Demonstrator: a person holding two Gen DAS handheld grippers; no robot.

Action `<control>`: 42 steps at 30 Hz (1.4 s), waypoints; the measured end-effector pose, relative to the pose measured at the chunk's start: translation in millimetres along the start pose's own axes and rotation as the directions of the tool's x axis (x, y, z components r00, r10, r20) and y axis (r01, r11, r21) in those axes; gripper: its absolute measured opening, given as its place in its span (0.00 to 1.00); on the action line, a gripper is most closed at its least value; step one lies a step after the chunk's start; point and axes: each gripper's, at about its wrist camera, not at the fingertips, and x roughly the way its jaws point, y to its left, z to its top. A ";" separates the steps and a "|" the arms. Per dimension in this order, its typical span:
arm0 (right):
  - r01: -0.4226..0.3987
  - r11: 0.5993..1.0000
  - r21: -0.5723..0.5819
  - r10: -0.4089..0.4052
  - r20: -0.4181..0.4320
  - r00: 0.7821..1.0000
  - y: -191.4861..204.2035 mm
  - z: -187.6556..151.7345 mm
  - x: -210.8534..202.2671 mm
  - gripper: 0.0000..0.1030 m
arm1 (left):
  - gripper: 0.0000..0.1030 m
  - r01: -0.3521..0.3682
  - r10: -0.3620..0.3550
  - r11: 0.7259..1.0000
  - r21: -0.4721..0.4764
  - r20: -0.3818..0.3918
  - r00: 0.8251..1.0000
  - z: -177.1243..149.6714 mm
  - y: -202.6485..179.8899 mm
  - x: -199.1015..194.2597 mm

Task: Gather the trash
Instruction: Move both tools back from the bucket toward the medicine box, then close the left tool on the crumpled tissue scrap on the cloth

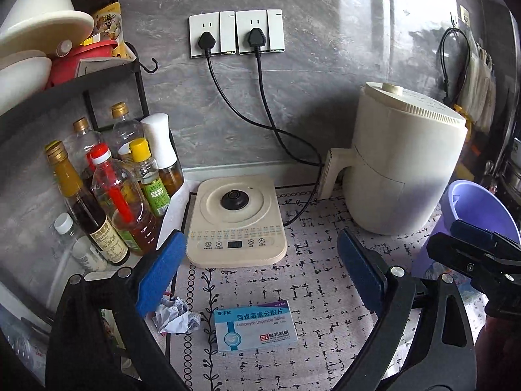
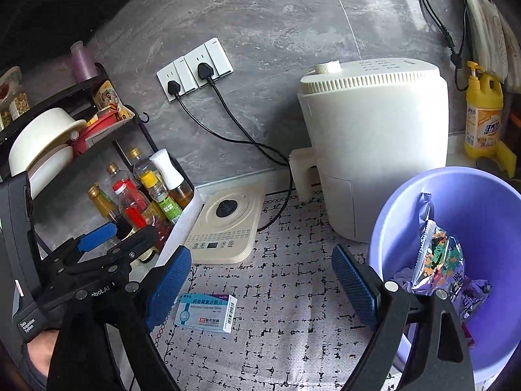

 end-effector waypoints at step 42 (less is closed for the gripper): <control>-0.085 0.994 -0.071 0.062 -0.278 0.958 5.9 -61.9 98.1 0.81 | 0.16 -0.208 0.166 0.976 -0.061 -0.406 0.899 -102.7 61.8 127.2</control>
